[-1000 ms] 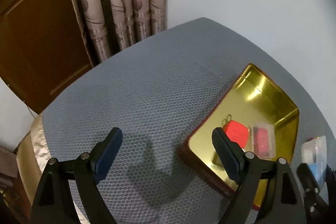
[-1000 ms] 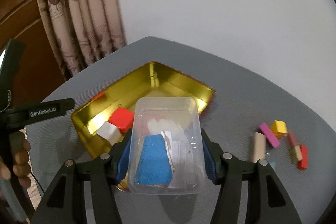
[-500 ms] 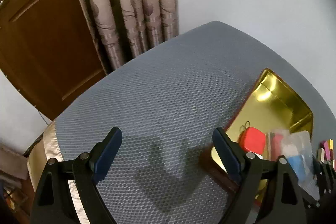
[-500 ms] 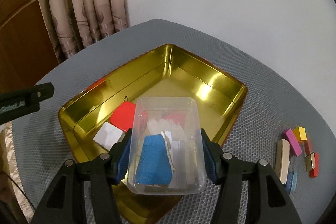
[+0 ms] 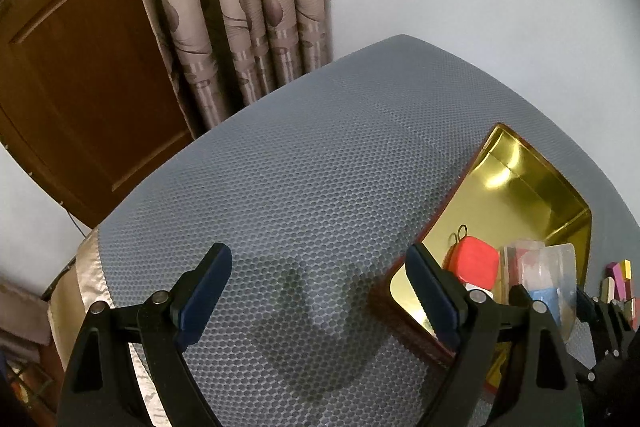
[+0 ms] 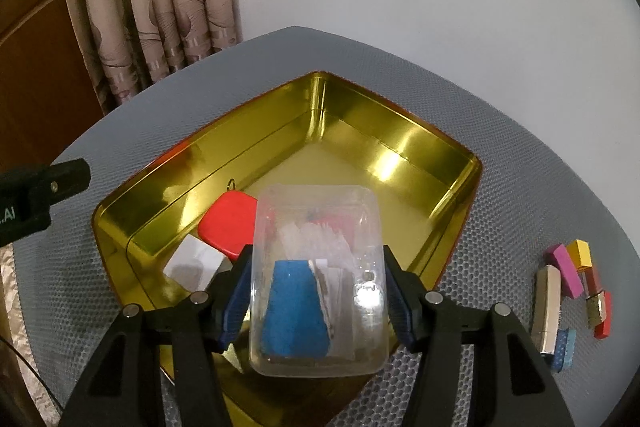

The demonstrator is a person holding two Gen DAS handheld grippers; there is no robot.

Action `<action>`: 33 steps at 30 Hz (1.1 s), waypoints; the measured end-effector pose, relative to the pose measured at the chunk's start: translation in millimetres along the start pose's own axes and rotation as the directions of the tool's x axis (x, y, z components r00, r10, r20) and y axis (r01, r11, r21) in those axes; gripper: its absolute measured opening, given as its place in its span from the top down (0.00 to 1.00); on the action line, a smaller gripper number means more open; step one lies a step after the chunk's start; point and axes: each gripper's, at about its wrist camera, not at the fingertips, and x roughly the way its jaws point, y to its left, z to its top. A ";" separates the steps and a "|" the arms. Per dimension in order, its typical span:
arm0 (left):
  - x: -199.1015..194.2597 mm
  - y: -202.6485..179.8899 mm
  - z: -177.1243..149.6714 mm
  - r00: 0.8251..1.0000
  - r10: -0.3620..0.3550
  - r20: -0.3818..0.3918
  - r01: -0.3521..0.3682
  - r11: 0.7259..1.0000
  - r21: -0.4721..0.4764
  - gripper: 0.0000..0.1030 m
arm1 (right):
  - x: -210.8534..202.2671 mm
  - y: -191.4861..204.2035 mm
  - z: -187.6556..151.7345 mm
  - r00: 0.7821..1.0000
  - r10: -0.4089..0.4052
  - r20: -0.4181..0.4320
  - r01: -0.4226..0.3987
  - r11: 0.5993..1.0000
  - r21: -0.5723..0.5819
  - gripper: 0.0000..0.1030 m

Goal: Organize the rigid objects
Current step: 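Lower the blue-sponge container into the tin and open the right gripper, then move the right gripper to the red rectangular block and grasp it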

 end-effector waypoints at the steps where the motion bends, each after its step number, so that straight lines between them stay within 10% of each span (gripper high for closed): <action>1: 0.4 -0.6 0.1 1.000 -0.001 0.001 0.001 1.000 0.002 0.16 | 1.0 0.2 0.2 1.000 0.004 -0.002 -0.004 1.000 0.005 0.42; 19: 2.4 -12.0 -3.8 1.000 -0.011 0.001 0.011 0.999 0.044 0.15 | -40.0 -27.7 -11.9 0.997 0.021 0.070 -0.026 0.997 0.073 0.38; 33: -4.7 -18.9 -8.8 1.000 -0.015 0.016 0.014 0.997 0.075 0.15 | -85.8 -173.9 -77.7 0.975 -0.214 0.064 0.188 0.942 0.279 0.38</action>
